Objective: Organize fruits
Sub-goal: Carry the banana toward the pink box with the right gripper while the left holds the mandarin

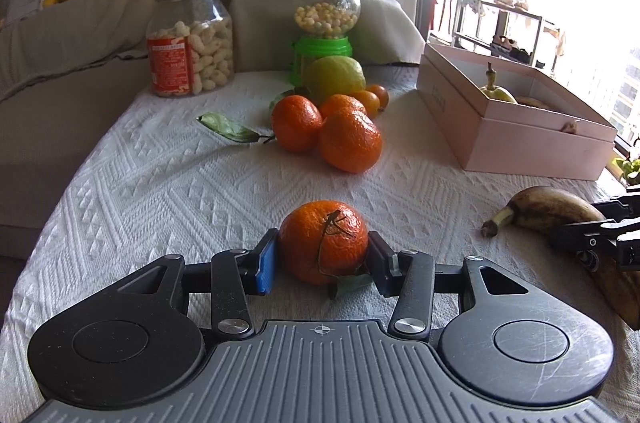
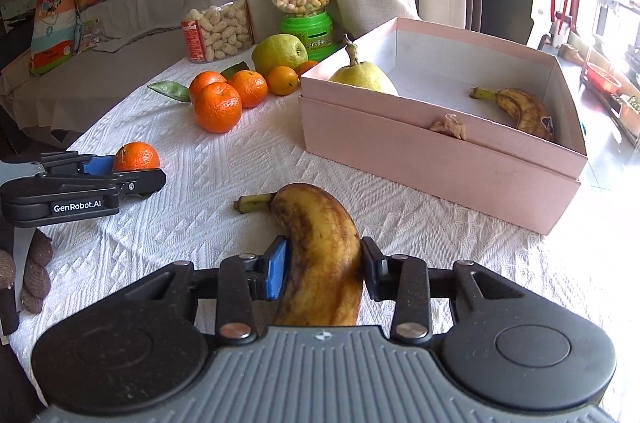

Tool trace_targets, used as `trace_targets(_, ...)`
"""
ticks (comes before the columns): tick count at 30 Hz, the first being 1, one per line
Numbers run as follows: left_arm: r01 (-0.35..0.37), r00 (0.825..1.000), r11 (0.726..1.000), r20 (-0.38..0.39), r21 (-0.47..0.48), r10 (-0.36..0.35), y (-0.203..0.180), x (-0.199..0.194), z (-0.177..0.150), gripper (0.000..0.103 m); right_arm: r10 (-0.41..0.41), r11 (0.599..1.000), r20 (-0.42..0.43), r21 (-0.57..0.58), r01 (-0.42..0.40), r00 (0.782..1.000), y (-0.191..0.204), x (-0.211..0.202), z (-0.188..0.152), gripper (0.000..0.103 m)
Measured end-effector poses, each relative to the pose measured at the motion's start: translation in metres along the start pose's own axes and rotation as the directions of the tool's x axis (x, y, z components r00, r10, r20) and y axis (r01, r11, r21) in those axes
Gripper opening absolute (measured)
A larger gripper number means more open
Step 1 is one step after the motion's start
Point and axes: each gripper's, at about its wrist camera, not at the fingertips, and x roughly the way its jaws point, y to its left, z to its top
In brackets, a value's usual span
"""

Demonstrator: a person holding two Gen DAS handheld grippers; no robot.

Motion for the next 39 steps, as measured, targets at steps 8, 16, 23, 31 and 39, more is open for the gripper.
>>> trace_targets(8,0.001,1.000,1.000,0.009,0.002,-0.001,-0.001,-0.003,0.000,0.051,0.000,1.000,0.025,0.002,0.000,1.000,-0.002,-0.005,0.000,0.036)
trace_targets(16,0.250,0.947,0.965,0.186,0.081,-0.261,-0.037,-0.043,0.083,0.051,-0.042,0.990,0.272,0.139,0.004,0.961,-0.040,-0.088,0.034,0.035)
trace_targets(23,0.471,0.879,0.877,-0.028,-0.095,-0.475,-0.078,0.031,0.127,0.051,-0.273,0.962,0.511,0.141,0.233,0.815,-0.061,-0.148,0.080,0.035)
trace_targets(31,0.382,0.923,0.921,0.022,0.083,-0.385,-0.073,-0.004,0.106,0.051,-0.225,0.958,0.395,0.257,0.127,0.891,-0.098,-0.121,0.070,0.035)
trace_targets(39,0.146,0.981,0.961,0.094,0.237,-0.172,-0.003,-0.101,0.128,0.051,-0.231,0.959,0.378,0.243,0.145,0.897,-0.077,-0.124,0.074,0.035)
